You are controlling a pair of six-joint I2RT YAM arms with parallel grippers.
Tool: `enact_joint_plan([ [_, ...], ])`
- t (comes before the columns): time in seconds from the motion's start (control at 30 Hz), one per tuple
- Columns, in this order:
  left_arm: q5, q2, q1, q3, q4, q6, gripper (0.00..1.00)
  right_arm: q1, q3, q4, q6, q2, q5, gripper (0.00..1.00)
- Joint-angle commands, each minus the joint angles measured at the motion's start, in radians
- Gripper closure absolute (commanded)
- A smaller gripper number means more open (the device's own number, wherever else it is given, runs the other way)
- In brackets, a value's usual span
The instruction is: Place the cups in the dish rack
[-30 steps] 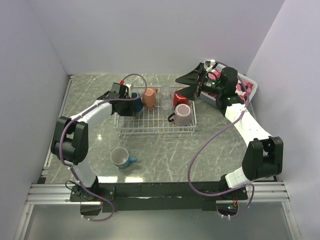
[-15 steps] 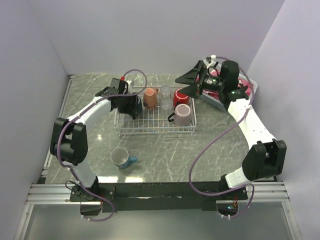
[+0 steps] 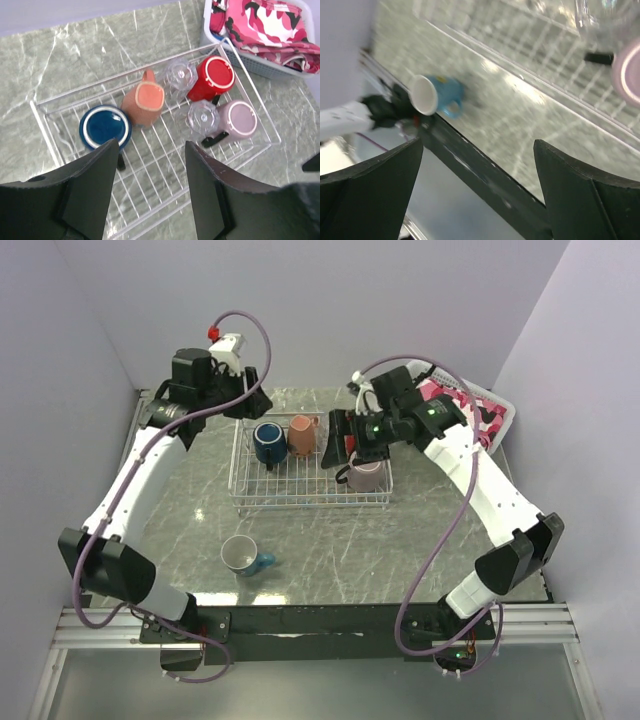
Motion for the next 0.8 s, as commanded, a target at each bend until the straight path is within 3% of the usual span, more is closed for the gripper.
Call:
enact_joint_plan([
  [0.0, 0.07, -0.118, 0.065, -0.031, -0.055, 0.022, 0.39, 0.093, 0.012, -0.089, -0.098, 0.029, 0.126, 0.0],
  [0.17, 0.101, -0.27, 0.103, -0.031, -0.133, 0.098, 0.37, 0.213, 0.01, -0.043, -0.119, 0.121, 0.121, 0.0],
  [0.2, 0.1, -0.29, 0.103, -0.04, -0.142, 0.114, 0.35, 0.239, 0.018, -0.042, -0.127, 0.162, 0.117, 0.09],
  [0.27, 0.083, -0.351, 0.103, -0.083, -0.17, 0.155, 0.34, 0.308, 0.058, -0.057, -0.144, 0.206, 0.134, 0.15],
  [0.57, 0.038, -0.489, 0.106, -0.258, -0.202, 0.126, 0.36, 0.546, 0.153, -0.034, -0.104, 0.357, 0.18, 0.12],
  [0.77, -0.002, -0.568, 0.106, -0.324, -0.207, 0.147, 0.36, 0.595, 0.213, 0.009, -0.071, 0.424, 0.196, 0.14],
])
